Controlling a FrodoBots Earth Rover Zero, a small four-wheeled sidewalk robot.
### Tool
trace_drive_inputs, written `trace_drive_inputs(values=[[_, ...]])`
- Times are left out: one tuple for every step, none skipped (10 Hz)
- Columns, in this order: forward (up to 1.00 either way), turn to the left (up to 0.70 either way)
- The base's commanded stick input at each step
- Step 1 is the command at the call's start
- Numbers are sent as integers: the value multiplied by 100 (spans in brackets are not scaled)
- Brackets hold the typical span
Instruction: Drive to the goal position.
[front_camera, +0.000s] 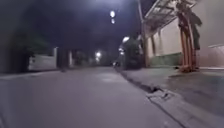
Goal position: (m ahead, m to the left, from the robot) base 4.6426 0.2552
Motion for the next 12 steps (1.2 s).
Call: trace_drive_inputs(values=[[70,0],[70,0],[70,0],[70,0],[70,0],[70,0],[70,0],[70,0],[70,0],[70,0],[70,-2],[70,-35]])
